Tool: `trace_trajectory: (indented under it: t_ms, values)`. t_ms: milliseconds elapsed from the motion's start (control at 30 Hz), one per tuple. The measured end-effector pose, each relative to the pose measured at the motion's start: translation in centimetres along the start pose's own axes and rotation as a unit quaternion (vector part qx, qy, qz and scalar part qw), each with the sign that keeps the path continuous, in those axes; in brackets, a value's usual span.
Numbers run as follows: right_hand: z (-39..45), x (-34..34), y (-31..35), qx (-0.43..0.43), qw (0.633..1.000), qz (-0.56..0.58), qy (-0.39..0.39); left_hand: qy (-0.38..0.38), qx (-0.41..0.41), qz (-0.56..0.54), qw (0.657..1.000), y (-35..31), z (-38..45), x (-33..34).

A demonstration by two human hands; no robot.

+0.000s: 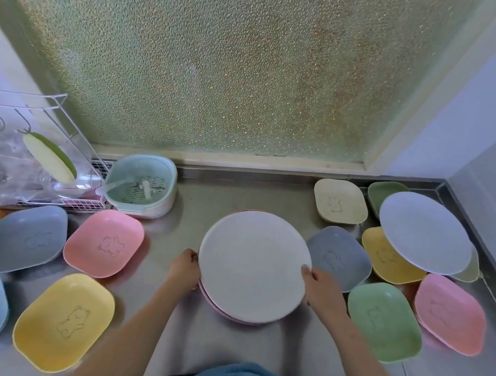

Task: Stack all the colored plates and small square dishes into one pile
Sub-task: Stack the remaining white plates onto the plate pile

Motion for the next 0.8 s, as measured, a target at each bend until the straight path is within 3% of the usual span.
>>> trace_trajectory:
  t_ms: [67, 167, 233, 300, 400, 567, 700, 800]
  values:
    - [-0.2, -0.2, 0.2, -0.006, 0.993, -0.118, -0.017, -0.008, 0.012, 0.018, 1.0, 0.0, 0.1, 0.0]
    - [-0.4, -0.4, 0.5, -0.013, 0.982, -0.181, -0.047, -0.053, 0.05, 0.005, 0.997, -0.3, 0.0, -0.4]
    - [-0.4, -0.2, 0.7, -0.017, 0.979, -0.194, -0.065, -0.088, 0.089, -0.028, 0.992, -1.2, -0.3, -0.4]
    - [-0.5, 0.0, 0.9, -0.017, 0.98, -0.183, -0.082, -0.065, 0.133, -0.02, 0.989, -2.7, -0.7, 0.2]
    - [-0.8, 0.2, 1.1, -0.013, 0.98, -0.17, -0.099, -0.012, 0.162, 0.048, 0.986, -3.3, -0.4, 1.3]
    - [-1.0, -0.1, 1.4, -0.023, 0.974, -0.2, -0.102, -0.036, 0.182, 0.148, 0.971, -2.6, 0.3, 1.7]
    - [-0.6, -1.2, 0.8, 0.007, 0.985, -0.145, -0.092, -0.099, 0.218, 0.3, 0.923, -4.2, -0.5, 2.3]
    - [0.2, -4.2, -0.4, 0.027, 0.986, -0.079, -0.145, -0.08, 0.294, 0.352, 0.885, -6.9, -1.5, 4.5]
Point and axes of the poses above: each hand's wrist, its own z-axis towards the middle knuckle, its own x-axis out of the palm, y = z × x, the point moved 5 cm from there along z, towards the middle knuckle, and after that the axes turned 1 degree about -z, right-handed, at the moved point
